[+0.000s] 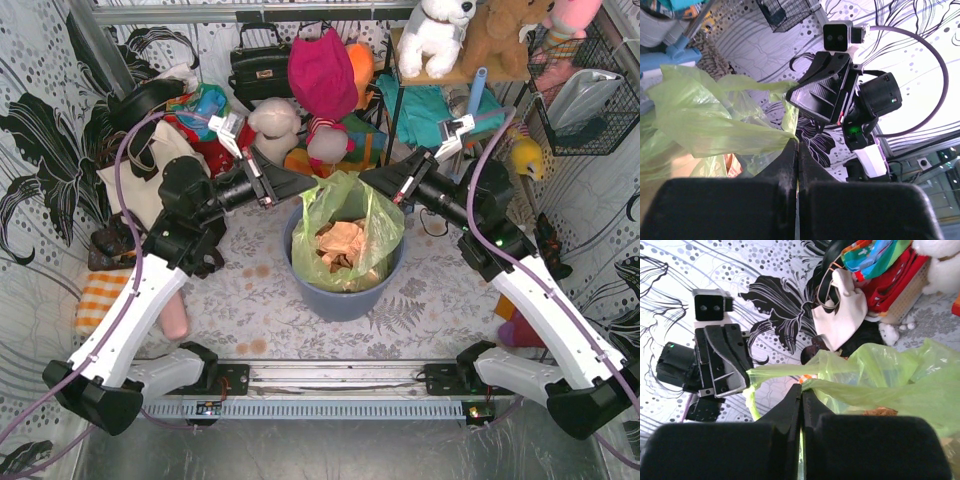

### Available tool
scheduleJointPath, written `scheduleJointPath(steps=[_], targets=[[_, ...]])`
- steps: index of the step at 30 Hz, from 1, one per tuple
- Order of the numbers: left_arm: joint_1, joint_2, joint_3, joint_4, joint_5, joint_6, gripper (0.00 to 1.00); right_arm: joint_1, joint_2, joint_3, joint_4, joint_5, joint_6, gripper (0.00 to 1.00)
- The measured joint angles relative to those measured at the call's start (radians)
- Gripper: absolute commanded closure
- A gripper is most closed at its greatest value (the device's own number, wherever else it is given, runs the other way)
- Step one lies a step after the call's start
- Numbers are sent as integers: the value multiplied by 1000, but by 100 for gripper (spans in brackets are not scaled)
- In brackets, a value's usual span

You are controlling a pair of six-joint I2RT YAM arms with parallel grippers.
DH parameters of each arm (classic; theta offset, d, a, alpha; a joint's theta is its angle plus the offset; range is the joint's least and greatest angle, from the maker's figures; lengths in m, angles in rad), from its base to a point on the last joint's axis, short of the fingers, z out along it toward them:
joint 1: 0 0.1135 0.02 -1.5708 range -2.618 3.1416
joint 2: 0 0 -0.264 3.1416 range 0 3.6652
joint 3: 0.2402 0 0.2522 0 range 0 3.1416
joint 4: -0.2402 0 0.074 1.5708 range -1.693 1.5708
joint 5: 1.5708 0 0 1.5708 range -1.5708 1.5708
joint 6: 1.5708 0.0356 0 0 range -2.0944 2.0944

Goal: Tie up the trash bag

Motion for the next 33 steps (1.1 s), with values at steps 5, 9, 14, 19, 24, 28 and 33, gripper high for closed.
scheduleJointPath(steps=[5, 9, 14, 19, 24, 28, 33], targets=[[15, 18, 69, -69, -51, 50, 100, 0, -19, 21, -63, 86, -32, 100], [34, 19, 101, -127, -116, 98, 100, 1, -42, 37, -150, 202, -53, 100], [40, 37, 98, -194, -219, 161, 100, 1, -56, 10, -194, 327, -72, 100], [61, 82, 59, -211, -288, 206, 100, 1, -27, -70, -179, 390, -76, 100], [78, 170, 54, -214, -325, 235, 100, 1, 48, -81, -145, 436, -105, 100], [87, 235, 60, -188, -330, 246, 100, -8, 97, -65, -108, 449, -139, 100], [93, 267, 71, -79, -279, 243, 100, -19, 140, 11, -75, 436, -173, 100]])
